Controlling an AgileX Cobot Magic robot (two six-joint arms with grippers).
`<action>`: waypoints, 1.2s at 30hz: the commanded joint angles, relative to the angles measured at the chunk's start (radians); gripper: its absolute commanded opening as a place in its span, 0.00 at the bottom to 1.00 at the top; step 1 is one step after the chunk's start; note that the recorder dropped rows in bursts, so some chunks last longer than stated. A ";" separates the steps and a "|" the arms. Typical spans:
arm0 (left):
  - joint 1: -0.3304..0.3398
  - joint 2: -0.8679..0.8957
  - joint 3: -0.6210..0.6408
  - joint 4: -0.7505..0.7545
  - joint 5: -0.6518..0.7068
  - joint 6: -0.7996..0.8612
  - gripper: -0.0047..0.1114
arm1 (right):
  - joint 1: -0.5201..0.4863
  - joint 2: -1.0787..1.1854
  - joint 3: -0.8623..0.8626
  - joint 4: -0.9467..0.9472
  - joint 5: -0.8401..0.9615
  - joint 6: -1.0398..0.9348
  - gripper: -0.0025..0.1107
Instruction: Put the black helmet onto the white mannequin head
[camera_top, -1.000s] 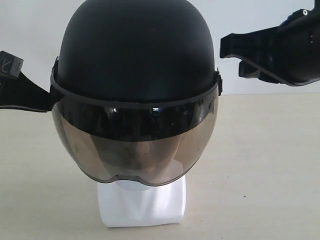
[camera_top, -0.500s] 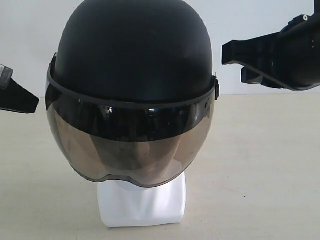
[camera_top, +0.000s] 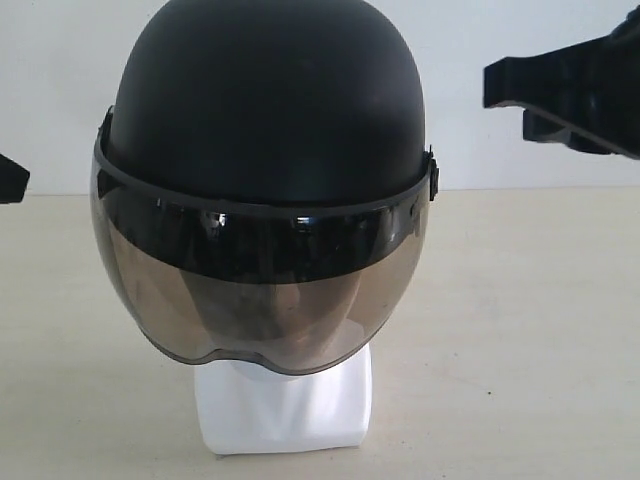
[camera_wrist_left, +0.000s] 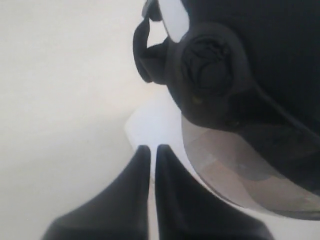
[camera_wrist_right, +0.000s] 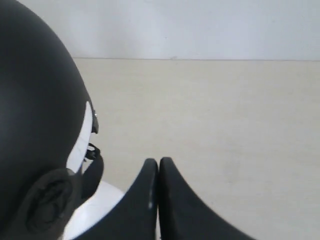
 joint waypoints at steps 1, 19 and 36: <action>-0.004 -0.118 0.050 -0.026 -0.088 -0.019 0.08 | -0.002 -0.062 0.001 -0.121 0.103 -0.026 0.02; -0.004 -0.180 0.273 -0.316 -0.224 0.265 0.08 | 0.000 -0.144 0.216 0.146 -0.146 -0.012 0.02; -0.004 0.023 0.091 -0.229 -0.277 0.211 0.08 | 0.000 -0.144 0.216 0.544 -0.221 -0.238 0.02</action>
